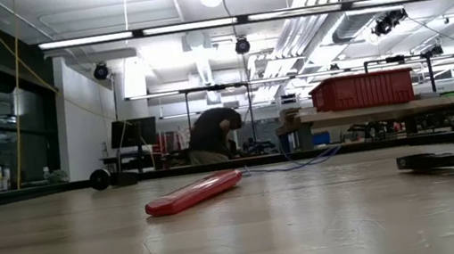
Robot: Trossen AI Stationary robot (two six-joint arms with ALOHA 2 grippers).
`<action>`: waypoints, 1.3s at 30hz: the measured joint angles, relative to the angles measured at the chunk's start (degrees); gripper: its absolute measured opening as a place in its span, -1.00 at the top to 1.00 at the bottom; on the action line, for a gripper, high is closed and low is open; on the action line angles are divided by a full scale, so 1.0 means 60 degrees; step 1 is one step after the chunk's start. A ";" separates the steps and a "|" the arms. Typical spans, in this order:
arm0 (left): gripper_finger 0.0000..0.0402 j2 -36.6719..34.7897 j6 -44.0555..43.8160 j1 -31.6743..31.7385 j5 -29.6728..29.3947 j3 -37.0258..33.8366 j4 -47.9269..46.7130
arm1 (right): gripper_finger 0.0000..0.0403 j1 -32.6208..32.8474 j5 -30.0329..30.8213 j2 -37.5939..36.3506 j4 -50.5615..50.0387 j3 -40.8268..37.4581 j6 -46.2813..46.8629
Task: Coil cords
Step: Coil the blue wire cable onto the black spool
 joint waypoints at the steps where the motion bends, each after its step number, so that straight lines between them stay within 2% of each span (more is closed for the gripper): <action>1: 1.00 0.0000 0.0044 0.0009 0.0000 0.0000 -0.0001 | -0.09 0.0001 -0.0212 -0.0072 -0.0049 0.0000 0.0063; 4: 1.00 0.0000 0.0153 0.0058 -0.0082 0.0000 -0.0022 | -0.09 0.0077 -0.1310 -0.0374 -0.0235 0.0000 0.0106; 6: 1.00 0.0000 0.0210 0.0103 -0.0173 0.0000 -0.0015 | -0.09 0.0176 -0.1497 -0.0618 -0.0453 0.0000 0.0023; 9: 1.00 0.0003 0.0212 0.0167 -0.0214 0.0000 -0.0015 | -0.09 0.0270 -0.0996 -0.0933 -0.0932 0.0001 -0.0223; 15: 1.00 0.0004 0.0211 0.0163 -0.0247 0.0000 -0.0018 | -0.09 0.0237 0.0667 -0.1096 -0.1219 0.0004 -0.0658; 26: 1.00 0.0007 0.0049 0.0152 -0.0244 0.0000 -0.0057 | -0.08 -0.0061 0.1152 -0.0358 -0.0494 0.0004 -0.0795; 34: 1.00 0.0007 0.0047 0.0152 -0.0235 0.0000 -0.0055 | 0.17 -0.0062 0.1263 -0.0254 -0.0301 0.0004 -0.0795; 39: 1.00 0.0007 0.0044 0.0149 -0.0200 0.0000 -0.0051 | 0.25 -0.0065 0.1264 -0.0111 -0.0215 0.0004 -0.0794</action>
